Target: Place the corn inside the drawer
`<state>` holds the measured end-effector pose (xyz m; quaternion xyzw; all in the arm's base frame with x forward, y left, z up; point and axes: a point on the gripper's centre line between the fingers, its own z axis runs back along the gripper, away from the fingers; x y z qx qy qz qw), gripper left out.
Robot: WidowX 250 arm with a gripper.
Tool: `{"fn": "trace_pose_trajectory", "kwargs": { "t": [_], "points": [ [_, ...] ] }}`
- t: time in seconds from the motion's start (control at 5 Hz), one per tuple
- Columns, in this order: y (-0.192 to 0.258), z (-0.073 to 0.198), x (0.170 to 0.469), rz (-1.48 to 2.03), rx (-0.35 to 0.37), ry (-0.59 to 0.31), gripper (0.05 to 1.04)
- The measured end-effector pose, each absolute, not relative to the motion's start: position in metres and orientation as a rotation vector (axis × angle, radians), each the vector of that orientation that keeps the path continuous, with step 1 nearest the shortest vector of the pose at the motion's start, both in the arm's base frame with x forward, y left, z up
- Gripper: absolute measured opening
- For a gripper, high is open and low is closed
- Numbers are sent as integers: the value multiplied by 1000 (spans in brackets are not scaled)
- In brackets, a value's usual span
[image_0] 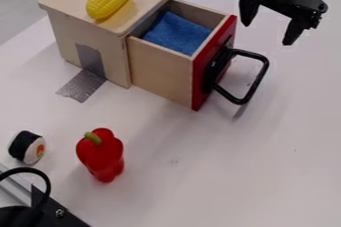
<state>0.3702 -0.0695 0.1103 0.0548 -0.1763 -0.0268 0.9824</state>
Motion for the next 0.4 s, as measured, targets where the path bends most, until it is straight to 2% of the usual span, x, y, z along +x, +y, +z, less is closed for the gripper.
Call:
{"fn": "trace_pose_trajectory", "kwargs": {
  "t": [0.2, 0.4],
  "points": [
    [-69, 98, 367, -57, 117, -319, 1001],
    [-55, 101, 362, -46, 116, -281, 1001]
  ]
}}
